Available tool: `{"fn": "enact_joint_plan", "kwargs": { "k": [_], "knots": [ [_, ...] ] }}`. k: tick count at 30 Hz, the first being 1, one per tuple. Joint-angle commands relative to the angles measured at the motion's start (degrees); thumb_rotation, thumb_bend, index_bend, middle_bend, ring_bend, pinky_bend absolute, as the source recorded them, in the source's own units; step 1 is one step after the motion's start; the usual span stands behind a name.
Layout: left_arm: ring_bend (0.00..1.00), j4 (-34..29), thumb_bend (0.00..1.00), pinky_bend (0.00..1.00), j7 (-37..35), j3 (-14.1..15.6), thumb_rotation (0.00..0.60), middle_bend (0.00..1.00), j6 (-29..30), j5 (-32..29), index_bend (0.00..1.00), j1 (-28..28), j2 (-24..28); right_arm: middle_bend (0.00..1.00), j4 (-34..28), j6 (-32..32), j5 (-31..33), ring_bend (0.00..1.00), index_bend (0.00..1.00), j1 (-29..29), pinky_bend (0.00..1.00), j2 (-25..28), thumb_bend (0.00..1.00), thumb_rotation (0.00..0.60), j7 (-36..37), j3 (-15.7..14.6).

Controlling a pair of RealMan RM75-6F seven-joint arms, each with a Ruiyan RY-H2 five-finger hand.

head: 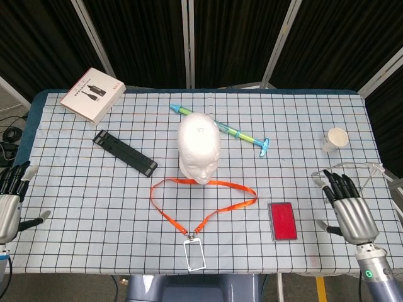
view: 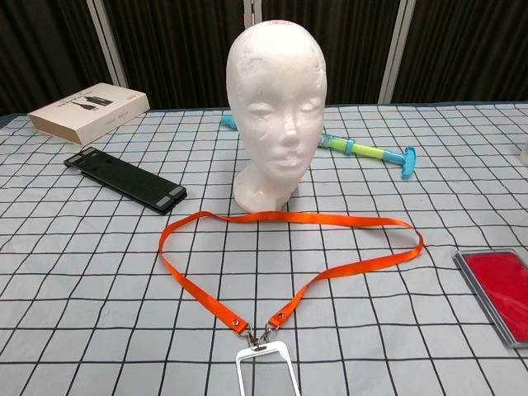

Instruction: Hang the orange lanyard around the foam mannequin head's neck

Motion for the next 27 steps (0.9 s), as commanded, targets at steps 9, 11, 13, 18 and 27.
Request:
{"fn": "enact_joint_plan", "kwargs": {
  "k": [9, 11, 13, 18, 27],
  "knots": [
    [0.0, 2.6, 0.0, 0.0, 1.8, -1.2, 0.6, 0.0, -4.0, -4.3, 0.0, -1.8, -2.0, 0.0, 7.2, -22.8, 8.1, 0.0, 0.35, 16.9, 0.0, -11.4, 0.09, 0.6, 0.6, 4.8],
    [0.0, 3.1, 0.0, 0.0, 2.0, -1.3, 0.6, 0.0, -4.8, -5.0, 0.0, -2.2, -2.3, 0.0, 9.2, -24.3, 9.2, 0.0, 0.37, 18.4, 0.0, -14.0, 0.1, 0.6, -0.4, 5.2],
    [0.0, 3.6, 0.0, 0.0, 2.4, -1.3, 0.6, 0.0, -5.6, -5.6, 0.0, -2.5, -2.8, 0.0, 11.3, -25.3, 10.3, 0.0, 0.39, 19.8, 0.0, -16.8, 0.11, 0.6, -1.9, 5.5],
    [0.0, 4.5, 0.0, 0.0, 2.8, -1.6, 0.6, 0.0, -6.9, -6.8, 0.0, -3.2, -3.5, 0.0, 15.5, -25.5, 12.3, 0.0, 0.43, 22.2, 0.0, -23.0, 0.13, 0.6, -7.9, 5.3],
    [0.0, 5.0, 0.0, 0.0, 1.6, -1.7, 0.6, 0.0, -7.5, -7.4, 0.0, -3.4, -3.4, 0.03, 24.3, -22.2, 11.6, 0.0, 0.47, 24.0, 0.0, -31.0, 0.16, 0.6, -14.3, 4.5]
  ]
}}
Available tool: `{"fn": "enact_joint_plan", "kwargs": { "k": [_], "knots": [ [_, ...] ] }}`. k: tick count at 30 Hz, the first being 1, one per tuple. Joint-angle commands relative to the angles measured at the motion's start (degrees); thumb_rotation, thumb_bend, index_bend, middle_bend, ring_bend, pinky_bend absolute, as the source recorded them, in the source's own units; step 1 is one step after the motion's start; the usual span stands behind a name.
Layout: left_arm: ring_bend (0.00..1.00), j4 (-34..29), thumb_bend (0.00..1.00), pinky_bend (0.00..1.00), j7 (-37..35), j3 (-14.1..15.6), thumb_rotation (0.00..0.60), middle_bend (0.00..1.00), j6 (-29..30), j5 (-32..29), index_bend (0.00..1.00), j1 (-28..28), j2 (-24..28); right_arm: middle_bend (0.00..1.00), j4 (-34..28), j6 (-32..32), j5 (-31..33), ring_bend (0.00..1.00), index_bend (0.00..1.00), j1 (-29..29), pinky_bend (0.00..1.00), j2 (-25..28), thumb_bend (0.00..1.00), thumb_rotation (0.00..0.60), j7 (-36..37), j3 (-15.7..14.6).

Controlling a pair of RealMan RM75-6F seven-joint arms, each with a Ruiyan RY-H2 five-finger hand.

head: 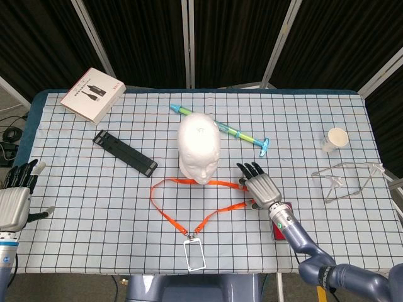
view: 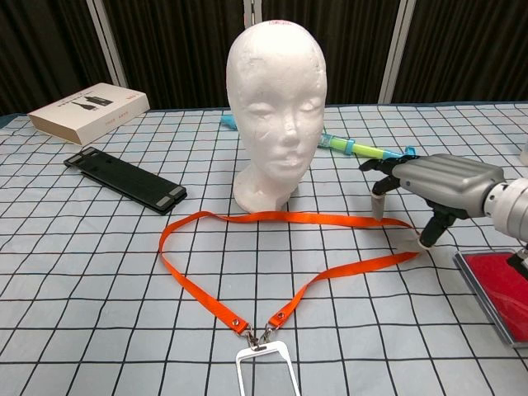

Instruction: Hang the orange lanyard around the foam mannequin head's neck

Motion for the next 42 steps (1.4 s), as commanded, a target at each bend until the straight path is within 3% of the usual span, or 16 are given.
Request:
{"fn": "enact_joint_plan", "kwargs": {
  "k": [1, 10, 32, 42],
  "knots": [
    [0.0, 0.1, 0.0, 0.0, -0.3, 0.0, 0.6, 0.0, -0.1, 0.0, 0.0, 0.0, 0.1, 0.03, 3.3, 1.7, -0.7, 0.0, 0.47, 0.9, 0.0, -2.6, 0.17, 0.6, -1.8, -0.5],
    [0.0, -0.1, 0.0, 0.0, -0.5, 0.2, 0.6, 0.0, 0.2, 0.3, 0.0, 0.0, 0.3, 0.05, 8.2, 3.9, -1.7, 0.0, 0.49, 1.7, 0.0, -4.6, 0.19, 0.6, -2.4, -0.7],
    [0.0, -0.2, 0.0, 0.0, -0.3, 0.5, 0.6, 0.0, 0.3, 0.4, 0.0, -0.1, 0.2, 0.08, 11.6, 5.8, -4.0, 0.0, 0.54, 1.9, 0.02, -5.0, 0.32, 0.6, -0.9, -2.7],
    [0.0, 0.2, 0.0, 0.0, -0.3, 0.5, 0.6, 0.0, -0.2, 0.0, 0.0, -0.3, -0.1, 0.12, 11.2, 6.1, -4.2, 0.0, 0.69, 1.8, 0.04, -5.1, 0.45, 0.6, 1.2, -3.0]
  ]
}}
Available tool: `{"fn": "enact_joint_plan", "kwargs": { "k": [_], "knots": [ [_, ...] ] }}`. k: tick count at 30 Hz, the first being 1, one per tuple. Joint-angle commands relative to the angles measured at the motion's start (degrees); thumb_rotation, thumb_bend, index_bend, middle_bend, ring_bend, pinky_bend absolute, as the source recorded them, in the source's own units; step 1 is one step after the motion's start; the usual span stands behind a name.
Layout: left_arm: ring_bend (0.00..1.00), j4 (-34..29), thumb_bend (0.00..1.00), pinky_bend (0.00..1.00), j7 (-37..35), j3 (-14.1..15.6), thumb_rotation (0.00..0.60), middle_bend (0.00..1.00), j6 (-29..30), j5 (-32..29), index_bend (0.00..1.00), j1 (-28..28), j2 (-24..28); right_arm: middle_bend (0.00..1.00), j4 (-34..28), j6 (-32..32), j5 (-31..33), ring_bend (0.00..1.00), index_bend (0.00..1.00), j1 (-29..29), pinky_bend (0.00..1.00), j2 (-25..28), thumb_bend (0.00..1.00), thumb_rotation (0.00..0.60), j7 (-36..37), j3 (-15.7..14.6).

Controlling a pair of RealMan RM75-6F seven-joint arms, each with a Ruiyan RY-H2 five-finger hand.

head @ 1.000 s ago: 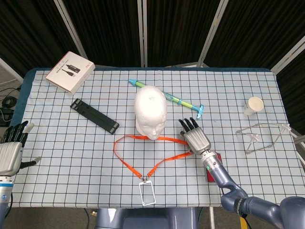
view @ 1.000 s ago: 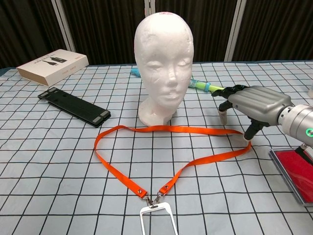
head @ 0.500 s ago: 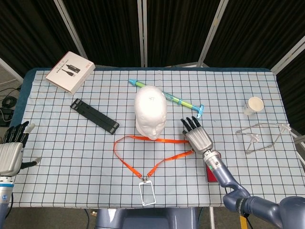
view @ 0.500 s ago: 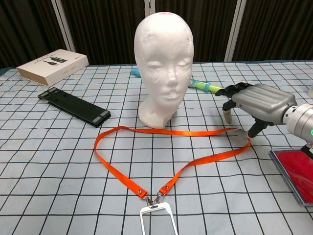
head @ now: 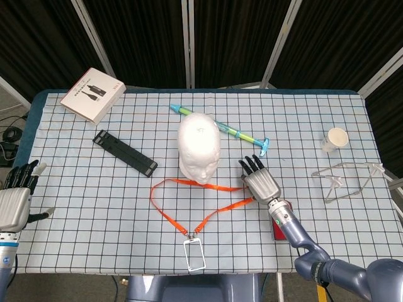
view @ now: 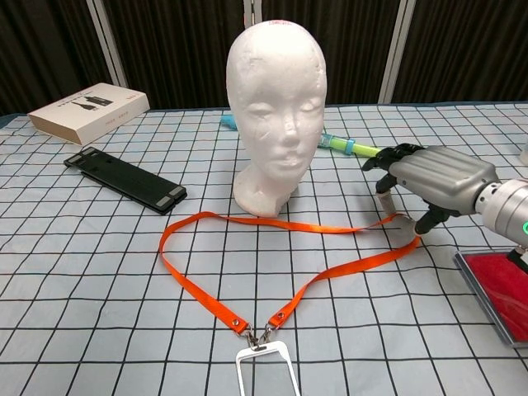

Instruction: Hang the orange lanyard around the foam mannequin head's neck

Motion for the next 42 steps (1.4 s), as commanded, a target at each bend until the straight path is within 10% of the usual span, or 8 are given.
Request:
{"fn": "enact_joint_plan", "kwargs": {
  "k": [1, 6, 11, 19, 42],
  "knots": [
    [0.0, 0.2, 0.0, 0.0, 0.0, 0.0, 0.6, 0.0, -0.5, -0.3, 0.0, -0.2, -0.2, 0.12, -0.8, 0.2, -0.1, 0.0, 0.7, -0.1, 0.04, 0.3, 0.45, 0.6, 1.0, 0.0],
    [0.0, 0.5, 0.0, 0.0, 0.3, -0.6, 0.6, 0.0, -2.4, -0.8, 0.01, -1.7, -1.0, 0.13, -3.2, 0.1, 0.2, 0.0, 0.74, -0.4, 0.04, 1.6, 0.46, 0.6, 2.7, 0.0],
    [0.0, 0.7, 0.01, 0.0, 0.8, -2.8, 0.6, 0.0, -7.1, -1.4, 0.23, -6.2, -2.6, 0.14, -6.4, -1.0, 1.9, 0.0, 0.75, -0.8, 0.04, 3.7, 0.45, 0.6, 3.9, 0.4],
    [0.0, 2.1, 0.21, 0.0, 6.9, -8.1, 0.6, 0.0, -16.2, -6.5, 0.4, -16.4, -8.8, 0.16, -13.0, -4.0, 6.2, 0.0, 0.75, -0.7, 0.05, 7.8, 0.45, 0.6, 5.0, 1.9],
    [0.0, 26.2, 0.36, 0.0, 8.7, -8.7, 0.6, 0.0, -29.1, -12.3, 0.48, -33.8, -35.5, 0.17, -16.8, -7.1, 8.6, 0.0, 0.76, 0.3, 0.05, 11.6, 0.46, 0.6, 13.8, 3.3]
  ]
}}
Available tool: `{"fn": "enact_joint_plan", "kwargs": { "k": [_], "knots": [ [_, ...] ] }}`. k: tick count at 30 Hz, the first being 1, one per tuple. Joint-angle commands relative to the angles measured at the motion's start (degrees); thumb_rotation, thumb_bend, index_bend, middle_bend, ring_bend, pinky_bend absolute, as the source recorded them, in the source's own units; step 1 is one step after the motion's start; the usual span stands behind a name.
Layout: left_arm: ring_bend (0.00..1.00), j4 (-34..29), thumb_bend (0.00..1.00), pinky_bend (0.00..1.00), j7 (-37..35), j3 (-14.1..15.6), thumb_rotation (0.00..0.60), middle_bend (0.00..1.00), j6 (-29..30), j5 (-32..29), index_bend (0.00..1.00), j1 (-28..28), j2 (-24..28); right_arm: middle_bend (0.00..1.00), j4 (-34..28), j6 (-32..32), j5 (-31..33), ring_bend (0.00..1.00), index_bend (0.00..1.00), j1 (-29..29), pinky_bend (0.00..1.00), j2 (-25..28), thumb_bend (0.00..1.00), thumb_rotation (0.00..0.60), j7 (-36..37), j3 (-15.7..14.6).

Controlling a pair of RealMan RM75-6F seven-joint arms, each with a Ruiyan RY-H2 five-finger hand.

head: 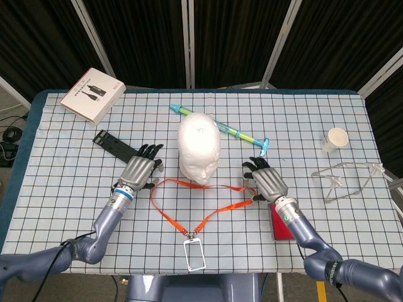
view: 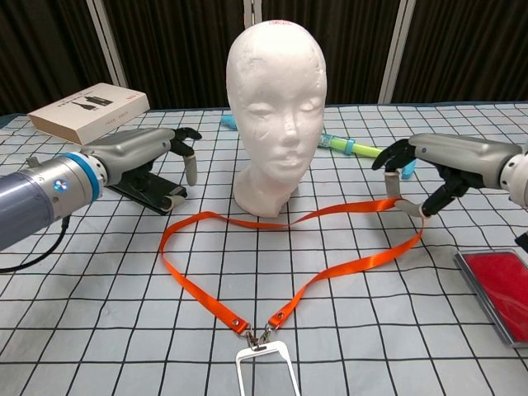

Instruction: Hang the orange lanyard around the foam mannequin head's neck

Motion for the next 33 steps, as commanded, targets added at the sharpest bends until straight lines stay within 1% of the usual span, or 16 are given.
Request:
{"fn": "enact_joint_plan", "kwargs": {
  "k": [1, 9, 14, 17, 20, 24, 27, 30, 33],
  "knots": [
    [0.0, 3.4, 0.36, 0.0, -1.6, 0.3, 0.6, 0.0, -1.3, -0.6, 0.48, -1.5, -3.0, 0.18, 0.2, 0.1, -0.6, 0.0, 0.76, 0.1, 0.05, 0.2, 0.46, 0.6, 0.8, -0.1],
    [0.0, 7.4, 0.37, 0.0, -3.2, 0.8, 0.6, 0.0, -2.2, -1.1, 0.48, -2.5, -6.2, 0.18, 0.7, 0.5, -1.3, 0.0, 0.76, 0.4, 0.05, 0.4, 0.46, 0.6, 2.0, -0.3],
    [0.0, 8.6, 0.37, 0.0, -2.4, 0.3, 0.6, 0.0, -2.8, -3.3, 0.48, -2.9, -6.9, 0.18, 0.5, 0.9, -1.4, 0.0, 0.76, 0.3, 0.05, 0.7, 0.45, 0.6, 2.1, -0.6],
    [0.0, 8.9, 0.4, 0.0, -1.5, 0.5, 0.6, 0.0, -2.5, -3.5, 0.48, -3.0, -7.1, 0.18, 0.5, 0.9, -1.3, 0.0, 0.76, 0.2, 0.05, 0.8, 0.46, 0.6, 2.1, -0.7],
    [0.0, 9.4, 0.4, 0.0, -0.5, 0.6, 0.6, 0.0, -2.4, -4.0, 0.48, -3.3, -7.6, 0.18, 0.4, 1.0, -1.2, 0.0, 0.76, 0.3, 0.05, 0.8, 0.45, 0.6, 2.1, -0.7],
    [0.0, 10.1, 0.4, 0.0, -0.1, 0.8, 0.6, 0.0, -2.4, -4.4, 0.52, -3.4, -8.3, 0.18, 0.3, 1.2, -1.4, 0.0, 0.76, 0.3, 0.05, 0.8, 0.45, 0.6, 2.1, -0.8],
    [0.0, 10.6, 0.41, 0.0, 0.1, 0.9, 0.6, 0.0, -2.5, -4.7, 0.53, -3.5, -8.6, 0.18, 0.2, 1.2, -1.3, 0.0, 0.76, 0.4, 0.05, 1.0, 0.46, 0.6, 2.1, -0.8],
    [0.0, 10.9, 0.45, 0.0, 0.1, 1.0, 0.6, 0.0, -2.5, -4.8, 0.58, -3.6, -8.8, 0.18, 0.0, 1.4, -1.4, 0.0, 0.76, 0.4, 0.05, 1.2, 0.46, 0.6, 2.2, -0.8],
    [0.0, 10.9, 0.47, 0.0, 0.0, 1.1, 0.6, 0.0, -2.4, -4.7, 0.62, -3.6, -8.8, 0.18, -0.1, 1.5, -1.4, 0.0, 0.76, 0.3, 0.05, 1.3, 0.46, 0.6, 2.4, -0.8]
  ]
}}
